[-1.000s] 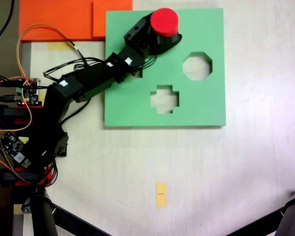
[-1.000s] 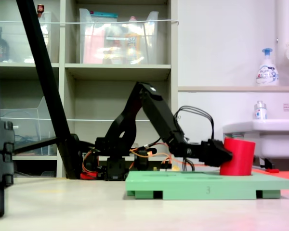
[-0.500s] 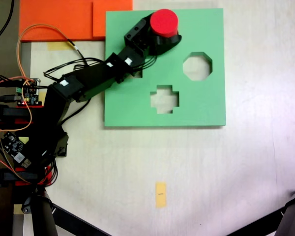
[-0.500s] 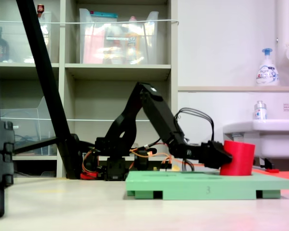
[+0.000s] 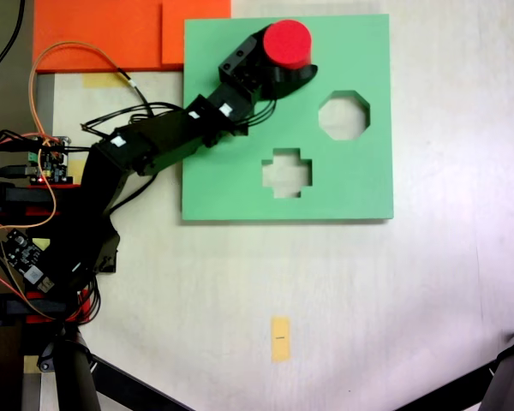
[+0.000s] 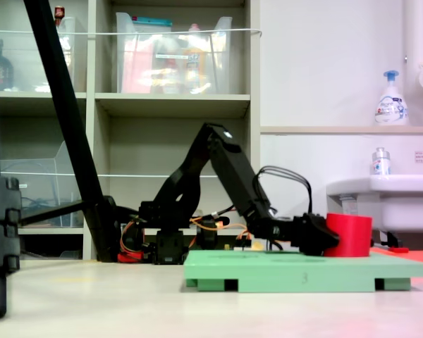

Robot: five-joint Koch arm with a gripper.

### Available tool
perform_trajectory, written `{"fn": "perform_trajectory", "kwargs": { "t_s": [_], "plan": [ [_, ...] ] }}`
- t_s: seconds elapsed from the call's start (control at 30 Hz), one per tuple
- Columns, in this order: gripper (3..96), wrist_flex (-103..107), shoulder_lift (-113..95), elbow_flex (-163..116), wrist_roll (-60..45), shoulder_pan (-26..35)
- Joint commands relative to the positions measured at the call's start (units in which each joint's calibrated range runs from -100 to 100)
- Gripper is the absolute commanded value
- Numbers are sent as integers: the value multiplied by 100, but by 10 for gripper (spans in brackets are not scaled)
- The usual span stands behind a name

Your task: Put the cylinder block into the corresponding hole

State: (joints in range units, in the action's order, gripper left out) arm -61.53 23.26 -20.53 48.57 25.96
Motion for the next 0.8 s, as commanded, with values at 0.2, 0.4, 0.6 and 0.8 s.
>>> {"fn": "perform_trajectory", "kwargs": {
  "t_s": [0.2, 0.4, 0.6, 0.8],
  "plan": [
    [572, -53, 370, 39, 117, -54],
    [801, -53, 384, -121, 107, -73],
    [826, -63, 49, -519, 93, -93],
    [956, -73, -1083, -968, 0, -68]
  ]
}}
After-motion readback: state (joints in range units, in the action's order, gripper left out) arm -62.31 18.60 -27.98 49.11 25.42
